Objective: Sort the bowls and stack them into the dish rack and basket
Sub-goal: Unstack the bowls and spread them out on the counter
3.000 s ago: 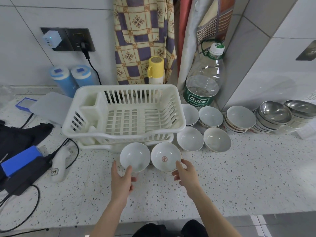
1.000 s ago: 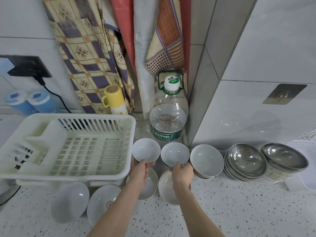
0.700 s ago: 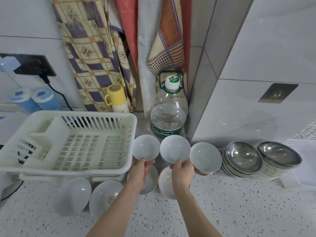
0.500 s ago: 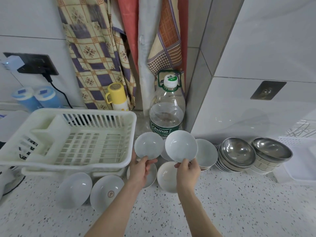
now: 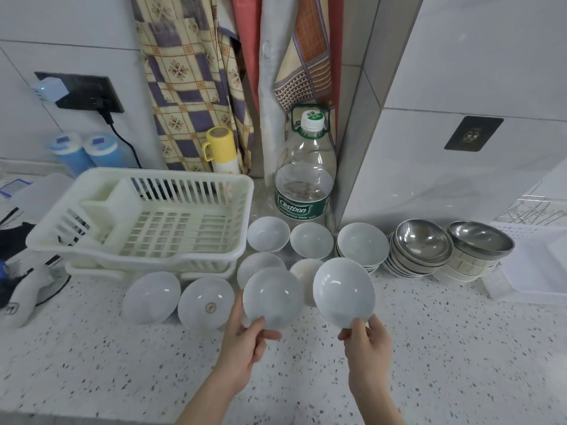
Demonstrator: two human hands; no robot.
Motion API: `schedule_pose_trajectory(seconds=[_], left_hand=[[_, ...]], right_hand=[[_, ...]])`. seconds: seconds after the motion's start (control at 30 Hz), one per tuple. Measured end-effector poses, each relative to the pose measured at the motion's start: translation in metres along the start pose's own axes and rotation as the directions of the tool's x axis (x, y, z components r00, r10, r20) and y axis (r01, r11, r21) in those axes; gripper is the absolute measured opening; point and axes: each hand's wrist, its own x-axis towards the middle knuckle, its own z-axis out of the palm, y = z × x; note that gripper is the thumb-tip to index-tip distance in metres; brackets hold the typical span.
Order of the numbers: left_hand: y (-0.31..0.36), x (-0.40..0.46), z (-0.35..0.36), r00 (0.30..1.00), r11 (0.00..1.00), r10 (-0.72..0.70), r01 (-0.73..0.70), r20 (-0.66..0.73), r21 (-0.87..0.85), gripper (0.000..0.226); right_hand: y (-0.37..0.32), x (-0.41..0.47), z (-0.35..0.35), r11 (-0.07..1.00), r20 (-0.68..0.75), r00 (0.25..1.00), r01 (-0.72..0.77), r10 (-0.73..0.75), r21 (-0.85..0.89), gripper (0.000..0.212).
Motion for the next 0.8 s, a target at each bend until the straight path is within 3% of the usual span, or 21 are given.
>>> schedule_pose_trajectory(seconds=[0.17, 0.33, 0.8], left_hand=[[-0.028, -0.027, -0.020, 0.995, 0.999, -0.001, 0.007, -0.098, 0.054, 0.072], [-0.047, -0.034, -0.033, 0.991, 0.996, -0.031, 0.042, -0.127, 0.081, 0.066], [-0.058, -0.021, -0.040, 0.978, 0.984, -0.135, 0.151, -0.162, 0.093, 0.061]], right_hand=[[0.036, -0.027, -0.017, 0.990, 0.052, 0.997, -0.058, 0.065, -0.126, 0.025], [0.059, -0.038, -0.023, 0.959, 0.090, 0.993, -0.054, 0.082, -0.278, 0.024], [0.072, -0.028, -0.014, 0.947, 0.140, 0.978, -0.106, 0.154, -0.303, 0.025]])
